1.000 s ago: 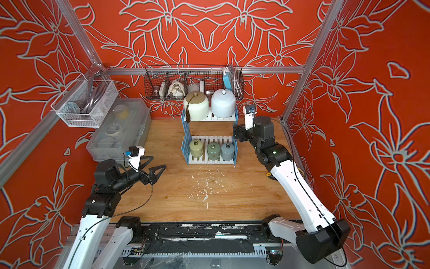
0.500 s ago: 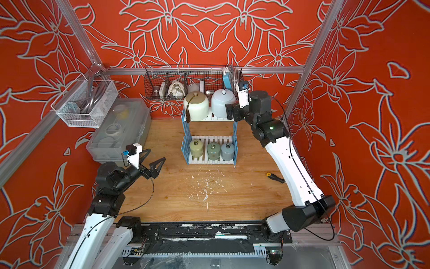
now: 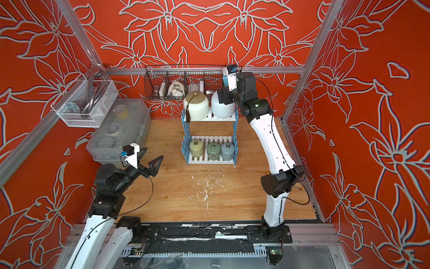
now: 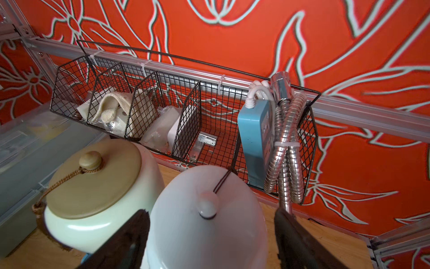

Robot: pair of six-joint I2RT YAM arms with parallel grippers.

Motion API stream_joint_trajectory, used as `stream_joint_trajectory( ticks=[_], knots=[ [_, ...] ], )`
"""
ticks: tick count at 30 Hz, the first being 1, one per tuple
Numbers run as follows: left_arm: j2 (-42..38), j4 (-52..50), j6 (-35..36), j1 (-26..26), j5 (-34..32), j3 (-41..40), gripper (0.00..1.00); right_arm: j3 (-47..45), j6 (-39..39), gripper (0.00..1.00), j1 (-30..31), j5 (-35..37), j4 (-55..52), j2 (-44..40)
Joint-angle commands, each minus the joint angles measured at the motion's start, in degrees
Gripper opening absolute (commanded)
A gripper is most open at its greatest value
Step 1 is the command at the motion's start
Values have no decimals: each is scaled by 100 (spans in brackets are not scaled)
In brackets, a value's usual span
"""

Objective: Remove the tea canisters from the shelf
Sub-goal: Pick up the tea canister from the shelf.

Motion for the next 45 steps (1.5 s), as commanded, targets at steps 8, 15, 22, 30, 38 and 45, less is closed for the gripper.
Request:
stream_joint_trajectory(
  ticks=[8, 15, 22, 30, 38, 45],
  knots=[
    [-19, 205, 86, -30, 11, -51, 99, 777, 29, 70, 13, -7, -346, 714],
    [-1, 225, 83, -60, 26, -79, 99, 790, 3, 54, 13, -84, -343, 848],
    [9, 251, 107, -78, 37, -94, 99, 777, 5, 33, 13, -179, -366, 892],
    [-31, 187, 132, -86, 16, -77, 99, 844, -4, 0, 13, -248, -323, 901],
    [-73, 138, 150, -74, 7, -61, 99, 866, -49, 0, 9, -205, -293, 798],
    [-105, 112, 137, -74, -33, -46, 99, 828, 38, 0, 22, -225, -200, 513]
  ],
)
